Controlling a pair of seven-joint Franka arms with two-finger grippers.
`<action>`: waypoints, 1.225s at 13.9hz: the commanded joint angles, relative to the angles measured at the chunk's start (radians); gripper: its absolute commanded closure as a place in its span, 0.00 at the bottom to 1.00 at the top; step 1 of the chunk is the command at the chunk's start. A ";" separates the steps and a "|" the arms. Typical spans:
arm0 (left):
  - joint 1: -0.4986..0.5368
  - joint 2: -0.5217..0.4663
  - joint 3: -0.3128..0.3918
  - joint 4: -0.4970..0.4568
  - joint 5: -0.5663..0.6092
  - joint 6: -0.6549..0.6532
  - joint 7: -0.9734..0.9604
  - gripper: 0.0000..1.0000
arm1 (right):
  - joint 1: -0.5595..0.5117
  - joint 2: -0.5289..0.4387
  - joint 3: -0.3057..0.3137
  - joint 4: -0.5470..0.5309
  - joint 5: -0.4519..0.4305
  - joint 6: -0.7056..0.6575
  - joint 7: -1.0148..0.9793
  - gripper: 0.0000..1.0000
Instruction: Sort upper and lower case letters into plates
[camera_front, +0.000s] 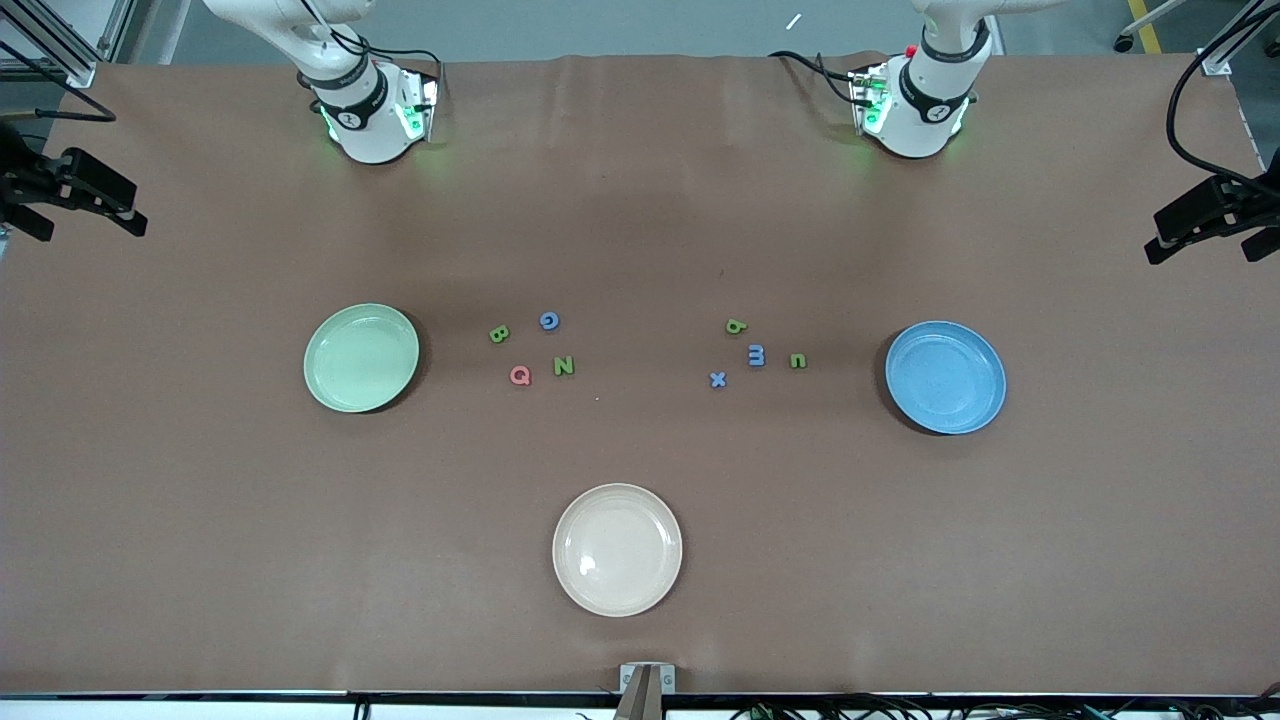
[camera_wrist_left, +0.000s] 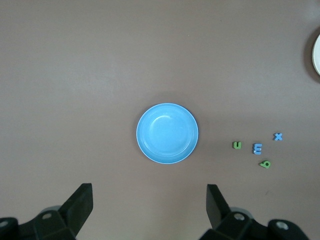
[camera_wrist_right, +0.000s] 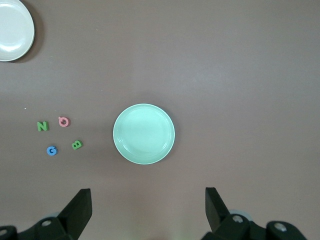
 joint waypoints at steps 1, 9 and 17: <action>0.004 -0.014 -0.002 -0.002 -0.004 0.004 0.012 0.00 | -0.019 -0.009 0.012 -0.008 -0.003 -0.008 0.011 0.00; 0.004 0.025 -0.001 -0.004 -0.007 -0.054 -0.003 0.00 | -0.022 -0.001 0.004 -0.019 -0.012 -0.012 0.051 0.00; -0.068 0.076 -0.120 -0.270 -0.066 0.218 -0.254 0.00 | -0.059 0.173 0.006 0.012 -0.006 0.046 0.034 0.00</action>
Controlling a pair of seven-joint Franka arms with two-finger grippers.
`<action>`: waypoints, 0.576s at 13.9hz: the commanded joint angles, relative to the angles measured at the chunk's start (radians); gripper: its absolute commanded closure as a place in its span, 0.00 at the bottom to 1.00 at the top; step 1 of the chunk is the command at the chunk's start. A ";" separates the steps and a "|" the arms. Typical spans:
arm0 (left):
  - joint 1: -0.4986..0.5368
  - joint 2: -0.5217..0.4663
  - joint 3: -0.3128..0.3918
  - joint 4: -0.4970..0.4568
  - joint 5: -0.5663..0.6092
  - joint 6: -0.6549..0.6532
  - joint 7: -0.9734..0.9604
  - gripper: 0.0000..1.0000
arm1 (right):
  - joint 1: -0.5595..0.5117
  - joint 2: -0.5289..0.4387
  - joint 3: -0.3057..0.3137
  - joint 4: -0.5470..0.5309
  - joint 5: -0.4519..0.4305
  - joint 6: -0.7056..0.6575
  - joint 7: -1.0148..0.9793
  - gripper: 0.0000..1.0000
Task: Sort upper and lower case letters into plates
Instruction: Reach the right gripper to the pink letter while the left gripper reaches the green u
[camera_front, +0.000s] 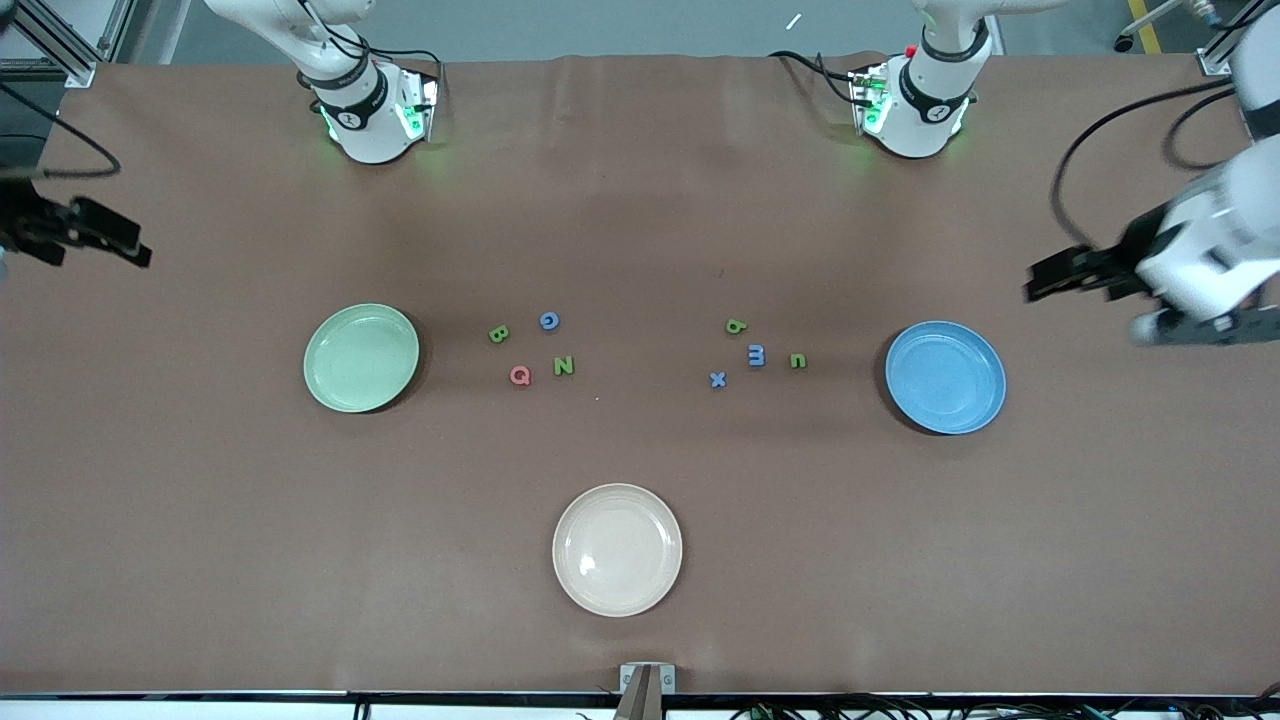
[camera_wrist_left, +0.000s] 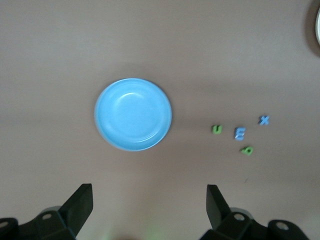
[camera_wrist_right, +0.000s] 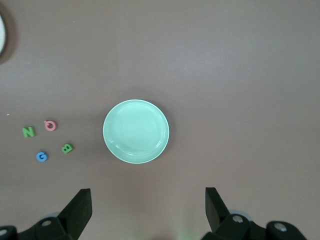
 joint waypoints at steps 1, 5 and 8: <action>-0.028 -0.017 -0.060 -0.174 -0.011 0.199 -0.123 0.00 | -0.007 0.130 0.015 0.030 -0.018 0.027 -0.003 0.00; -0.091 0.056 -0.137 -0.358 -0.005 0.511 -0.307 0.00 | 0.060 0.169 0.020 -0.015 0.002 0.090 0.086 0.00; -0.161 0.115 -0.136 -0.450 0.019 0.667 -0.396 0.00 | 0.163 0.182 0.022 -0.029 0.023 0.134 0.251 0.00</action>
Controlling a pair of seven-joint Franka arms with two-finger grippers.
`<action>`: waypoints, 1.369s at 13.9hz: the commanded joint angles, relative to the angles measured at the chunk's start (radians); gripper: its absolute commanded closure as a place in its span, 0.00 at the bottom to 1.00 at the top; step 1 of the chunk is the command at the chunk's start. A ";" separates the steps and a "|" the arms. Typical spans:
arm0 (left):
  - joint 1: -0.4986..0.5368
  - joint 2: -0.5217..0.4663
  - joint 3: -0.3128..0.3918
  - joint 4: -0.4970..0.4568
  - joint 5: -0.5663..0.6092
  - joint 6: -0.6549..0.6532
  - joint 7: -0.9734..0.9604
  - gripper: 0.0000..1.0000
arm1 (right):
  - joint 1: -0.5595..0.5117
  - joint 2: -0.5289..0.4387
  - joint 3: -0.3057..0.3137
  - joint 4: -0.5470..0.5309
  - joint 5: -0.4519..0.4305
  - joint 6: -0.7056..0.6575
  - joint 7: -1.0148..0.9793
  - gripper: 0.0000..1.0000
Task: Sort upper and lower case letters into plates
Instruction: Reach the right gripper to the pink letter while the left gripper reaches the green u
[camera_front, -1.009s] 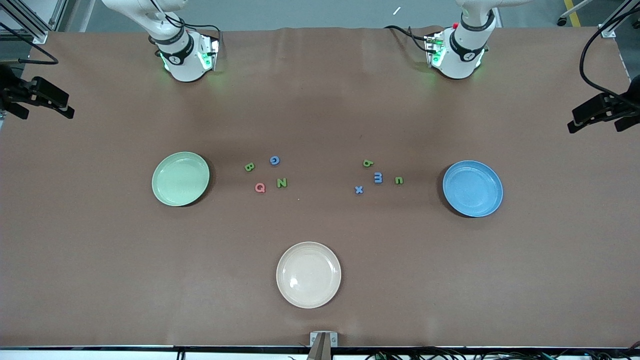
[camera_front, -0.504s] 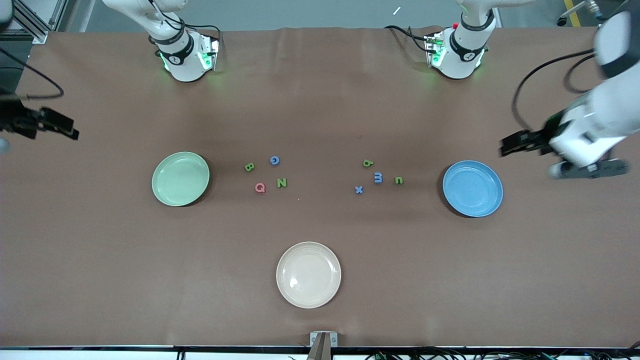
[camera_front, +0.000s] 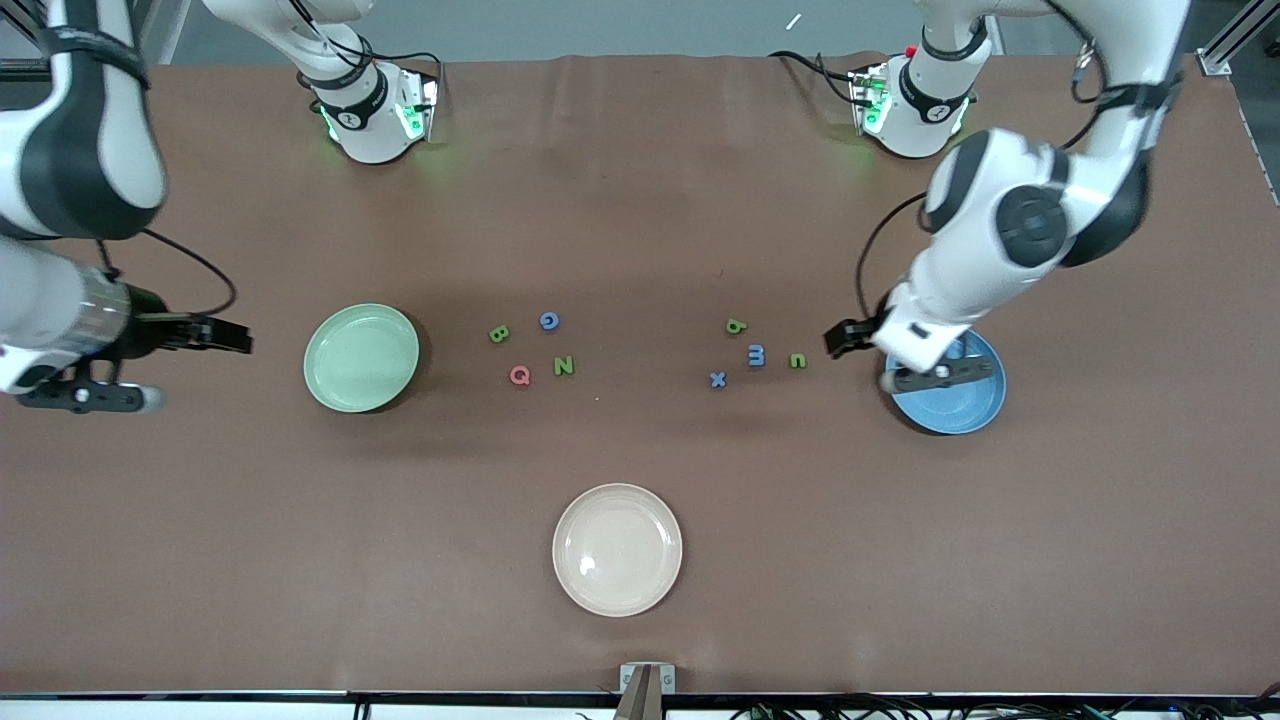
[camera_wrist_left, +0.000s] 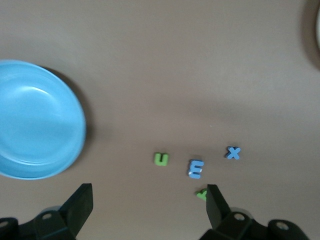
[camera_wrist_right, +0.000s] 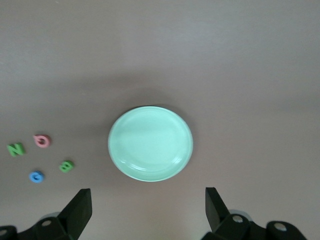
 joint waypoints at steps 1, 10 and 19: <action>-0.041 0.017 0.003 -0.114 0.025 0.158 -0.067 0.00 | 0.072 -0.008 0.001 -0.041 0.050 0.052 0.084 0.00; -0.087 0.181 0.003 -0.184 0.203 0.324 -0.256 0.00 | 0.380 0.088 -0.003 -0.348 0.093 0.566 0.428 0.00; -0.104 0.255 0.006 -0.150 0.280 0.392 -0.363 0.21 | 0.446 0.225 -0.003 -0.443 0.033 0.875 0.544 0.02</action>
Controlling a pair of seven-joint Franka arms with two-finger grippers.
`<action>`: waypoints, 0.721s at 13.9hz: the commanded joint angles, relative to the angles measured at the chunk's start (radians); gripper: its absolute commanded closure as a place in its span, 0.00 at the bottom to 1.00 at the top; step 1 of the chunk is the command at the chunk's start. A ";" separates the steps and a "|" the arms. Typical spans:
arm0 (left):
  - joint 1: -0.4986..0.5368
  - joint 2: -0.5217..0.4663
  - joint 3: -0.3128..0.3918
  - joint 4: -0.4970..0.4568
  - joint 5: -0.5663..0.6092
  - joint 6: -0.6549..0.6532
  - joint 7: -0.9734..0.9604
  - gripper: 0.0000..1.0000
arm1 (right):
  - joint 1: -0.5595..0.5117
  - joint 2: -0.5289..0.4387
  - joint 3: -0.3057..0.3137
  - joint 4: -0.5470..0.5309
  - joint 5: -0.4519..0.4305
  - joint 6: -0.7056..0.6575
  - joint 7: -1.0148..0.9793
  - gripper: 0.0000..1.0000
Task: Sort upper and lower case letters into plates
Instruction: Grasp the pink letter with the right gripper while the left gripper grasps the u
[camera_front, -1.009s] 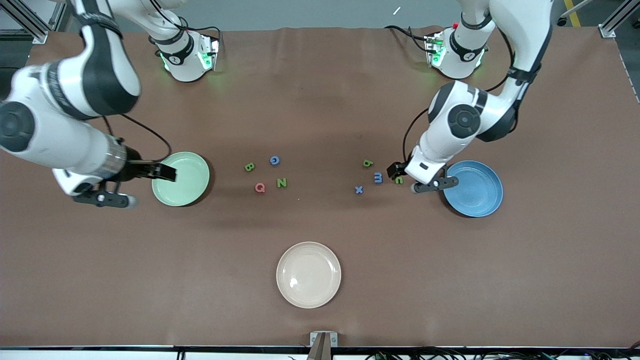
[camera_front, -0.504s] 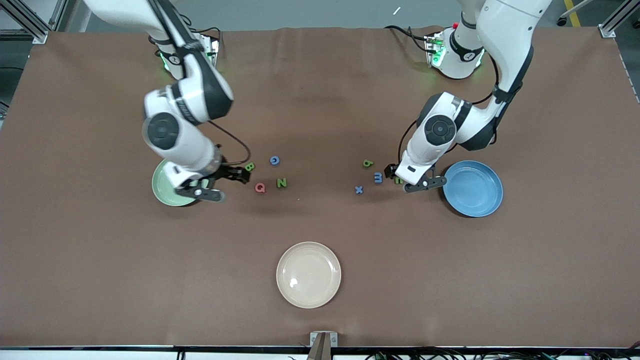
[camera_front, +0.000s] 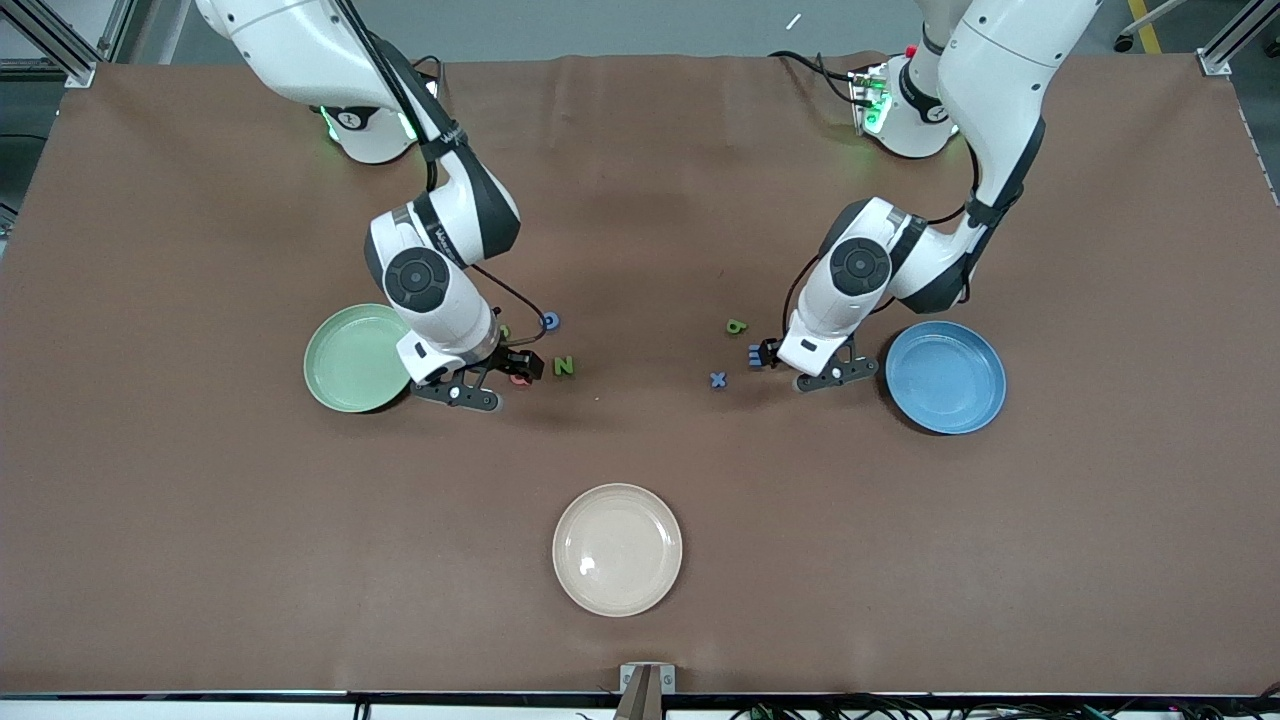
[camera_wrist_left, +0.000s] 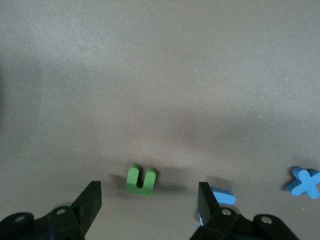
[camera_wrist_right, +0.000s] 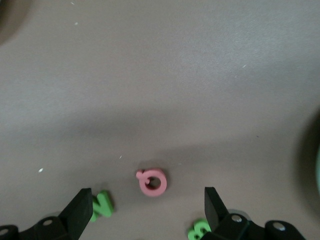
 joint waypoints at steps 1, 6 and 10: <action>-0.007 0.015 0.007 0.018 0.031 0.005 -0.030 0.25 | 0.011 0.013 -0.010 -0.065 -0.020 0.101 0.029 0.02; -0.008 0.024 0.010 0.018 0.034 0.006 -0.030 0.33 | 0.027 0.050 -0.010 -0.072 -0.020 0.148 0.037 0.08; 0.001 0.038 0.012 0.019 0.106 0.008 -0.044 0.39 | 0.044 0.076 -0.010 -0.072 -0.020 0.159 0.060 0.17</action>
